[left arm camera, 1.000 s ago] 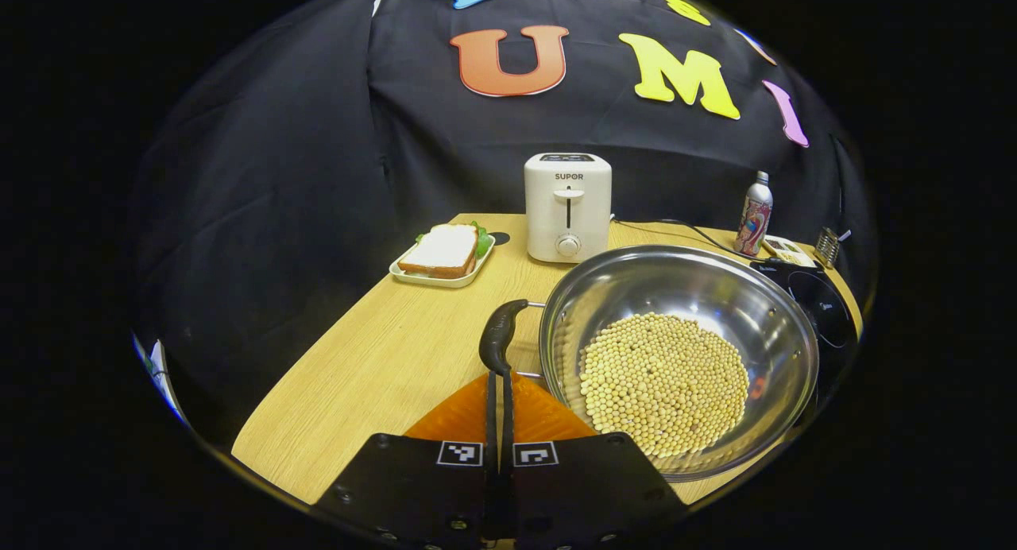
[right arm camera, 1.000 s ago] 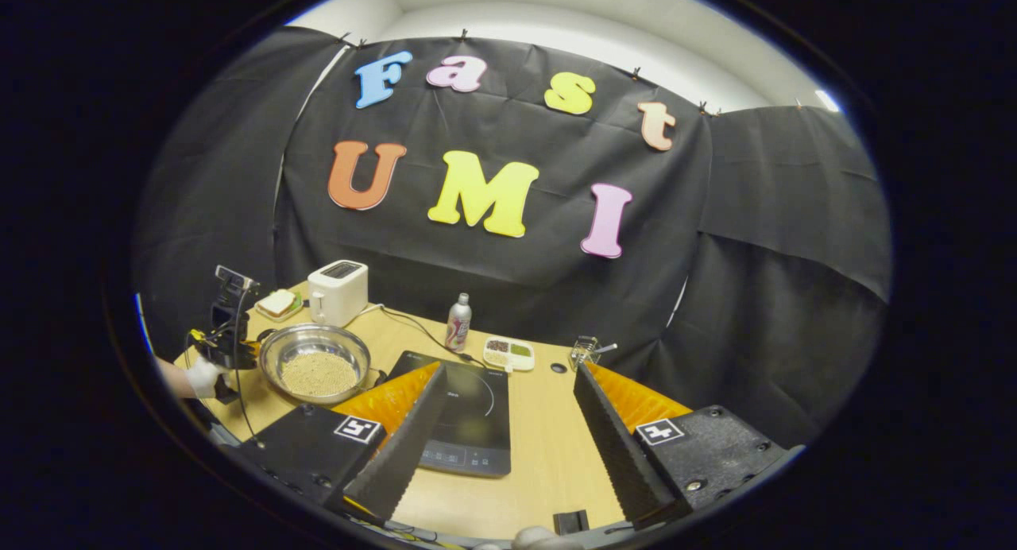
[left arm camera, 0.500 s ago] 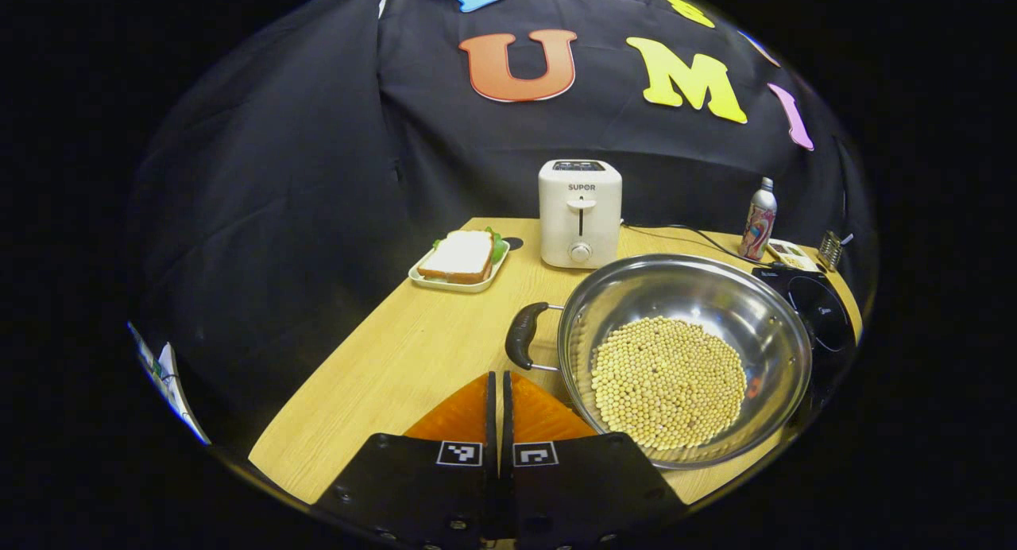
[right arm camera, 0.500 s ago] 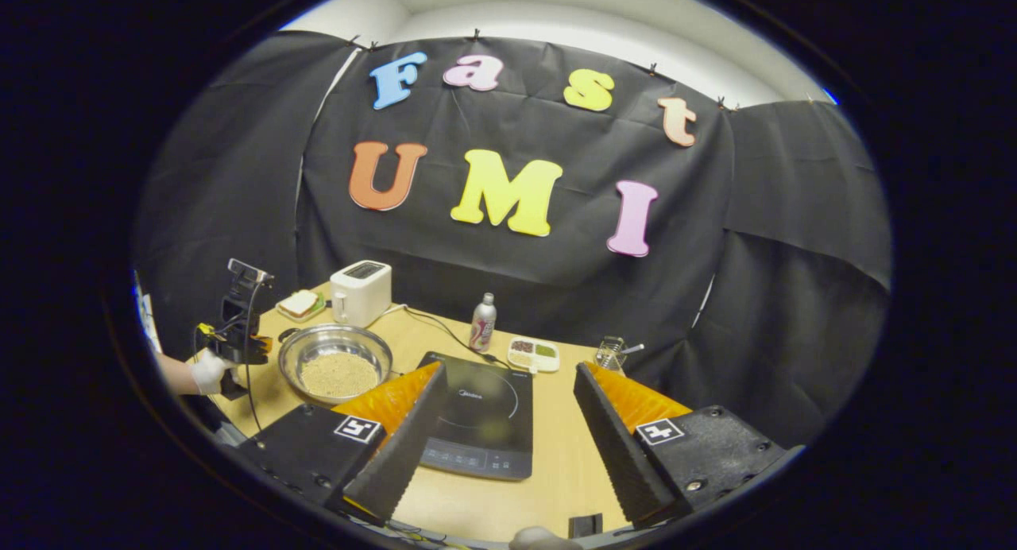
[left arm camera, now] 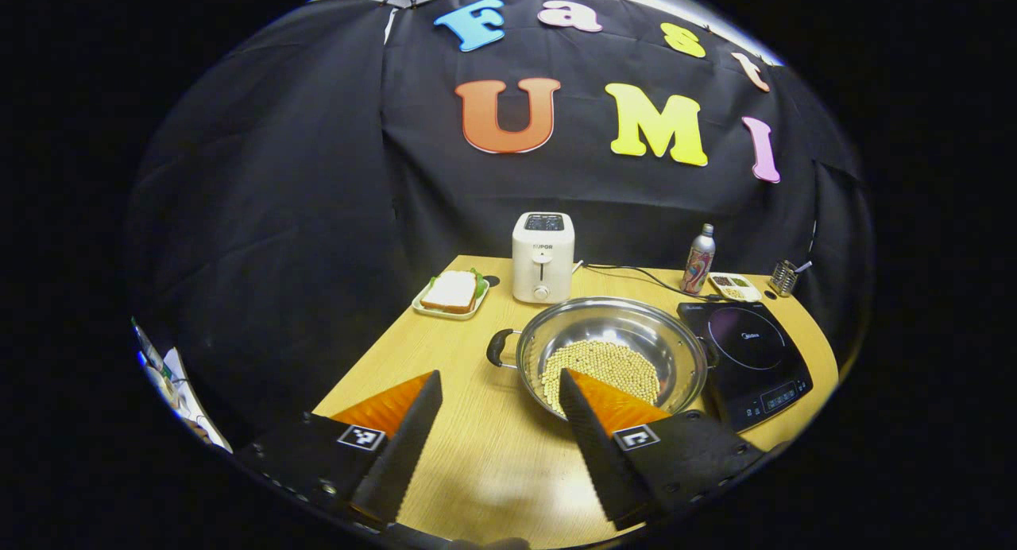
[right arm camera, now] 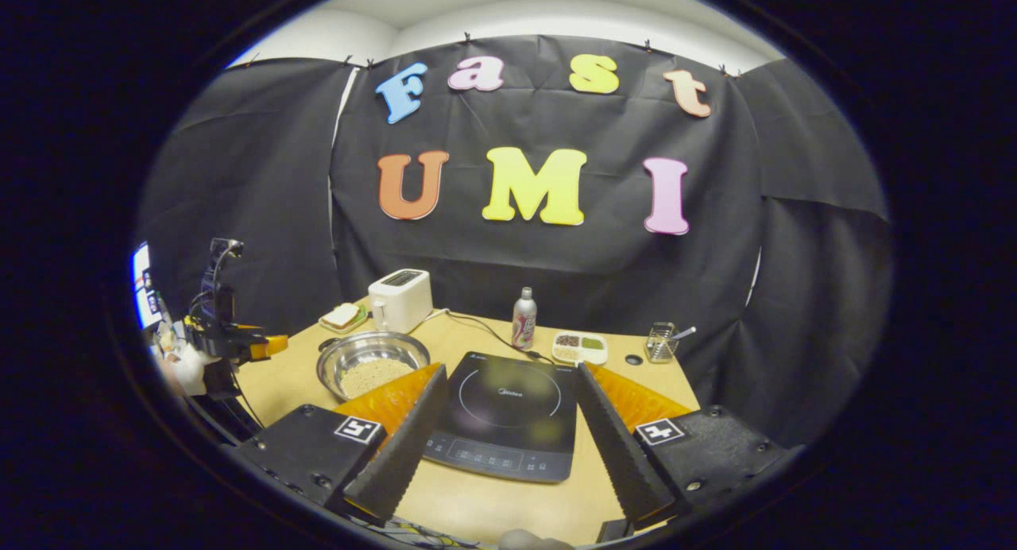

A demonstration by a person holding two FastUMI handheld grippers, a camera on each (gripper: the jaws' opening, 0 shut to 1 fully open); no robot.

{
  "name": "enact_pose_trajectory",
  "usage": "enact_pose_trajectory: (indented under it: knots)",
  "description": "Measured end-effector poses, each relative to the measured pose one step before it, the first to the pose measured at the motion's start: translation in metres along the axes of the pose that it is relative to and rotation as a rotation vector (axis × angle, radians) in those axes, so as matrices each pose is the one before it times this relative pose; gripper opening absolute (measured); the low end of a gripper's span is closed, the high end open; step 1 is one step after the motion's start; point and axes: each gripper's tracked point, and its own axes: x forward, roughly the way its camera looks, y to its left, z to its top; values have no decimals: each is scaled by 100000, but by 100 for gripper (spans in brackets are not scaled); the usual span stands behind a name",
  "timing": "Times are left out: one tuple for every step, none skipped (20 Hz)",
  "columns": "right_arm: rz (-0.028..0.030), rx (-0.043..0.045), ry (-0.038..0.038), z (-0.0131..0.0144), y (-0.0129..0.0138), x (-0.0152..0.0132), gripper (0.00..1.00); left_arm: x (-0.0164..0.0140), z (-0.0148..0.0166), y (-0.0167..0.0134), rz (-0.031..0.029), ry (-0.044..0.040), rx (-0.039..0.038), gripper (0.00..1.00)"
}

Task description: First push the handle of the pot to place it horizontally, then grasp the pot with both hands and set it on the induction cooktop.

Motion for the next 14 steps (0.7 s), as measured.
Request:
enact_pose_trajectory:
  knots:
    - [1116,1346,1296,-162,188,653,100,-553,582,-245,25,-1210,2016,96]
    - [1776,480,1525,-301,709,827,100,-278,515,-13,626,-1317,1713,97]
    - [343,-121,2315,-478,489,898,100,129,662,-207,-707,-1466,1107,96]
    - [766,277,1459,-274,528,882,100,439,243,-515,-1729,-201,1267,96]
    - [928,500,1669,-177,764,1074,100,565,129,-363,-2029,150,988,96]
    - [534,505,1956,-368,791,1393,100,827,-45,-268,-2423,597,464,96]
    - [281,444,2067,-290,808,1321,100,1035,7,-285,-3247,1166,-69,96]
    - [172,846,2128,-534,895,1582,100,844,-281,-40,-2098,1262,314,96]
    - [979,1114,2964,-612,1027,1576,100,1085,-163,222,-1375,924,984,97]
    - [575,1404,3430,-578,1066,1722,100,1110,-65,464,-1330,527,-58,97]
    - [568,1844,3299,-566,824,1856,100,1169,-75,295,-1053,774,-269,97]
    - [716,2433,3082,-490,898,1947,100,1244,-353,59,-1742,1324,404,96]
    - [698,2749,3811,-486,851,1803,100,1156,-325,353,-826,904,1043,96]
    - [206,2758,3091,-349,632,1773,99,1090,-295,393,-1246,1180,528,97]
